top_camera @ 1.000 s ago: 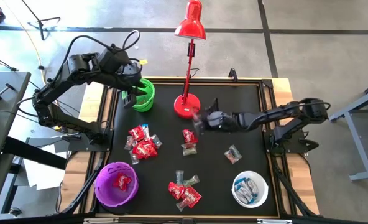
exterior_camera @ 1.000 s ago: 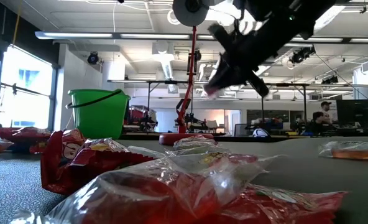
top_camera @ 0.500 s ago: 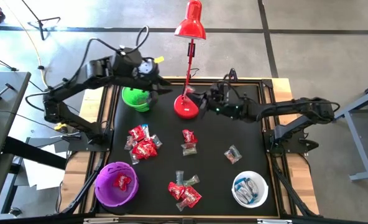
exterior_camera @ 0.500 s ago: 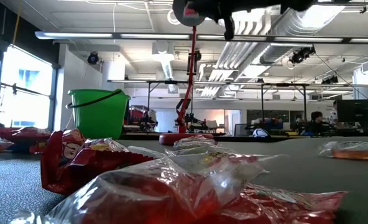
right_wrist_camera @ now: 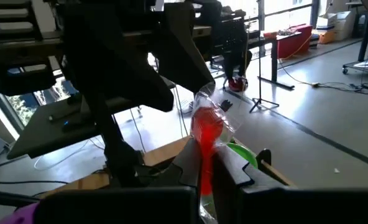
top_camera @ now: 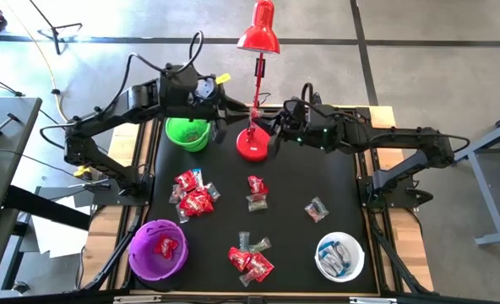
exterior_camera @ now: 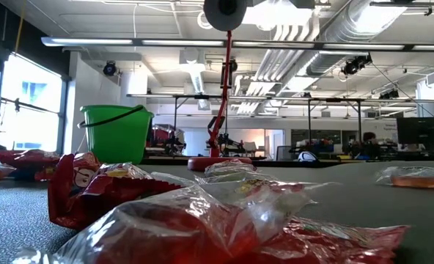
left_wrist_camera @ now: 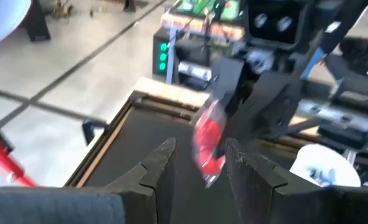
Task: Sort candy
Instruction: Put the red gummy into the green bucket
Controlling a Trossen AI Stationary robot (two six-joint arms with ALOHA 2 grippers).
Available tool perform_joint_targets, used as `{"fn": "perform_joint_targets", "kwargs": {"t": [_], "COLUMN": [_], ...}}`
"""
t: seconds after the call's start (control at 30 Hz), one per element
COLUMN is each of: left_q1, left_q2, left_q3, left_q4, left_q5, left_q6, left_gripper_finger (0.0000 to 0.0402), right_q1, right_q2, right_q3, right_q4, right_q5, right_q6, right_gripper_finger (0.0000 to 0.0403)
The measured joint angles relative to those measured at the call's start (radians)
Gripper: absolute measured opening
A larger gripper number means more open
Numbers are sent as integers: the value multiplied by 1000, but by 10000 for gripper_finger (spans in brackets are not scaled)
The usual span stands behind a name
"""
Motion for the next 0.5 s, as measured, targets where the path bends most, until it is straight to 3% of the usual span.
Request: {"fn": "perform_joint_targets", "kwargs": {"t": [0.5], "left_q1": [-36], "left_q2": [18], "left_q3": [1], "left_q4": [70], "left_q5": [-1], "left_q6": [-1], "left_gripper_finger": [122], "right_q1": [0], "right_q2": [0], "right_q3": [0], "right_q4": [36], "right_q5": [10], "right_q6": [-12], "right_gripper_finger": [9]}}
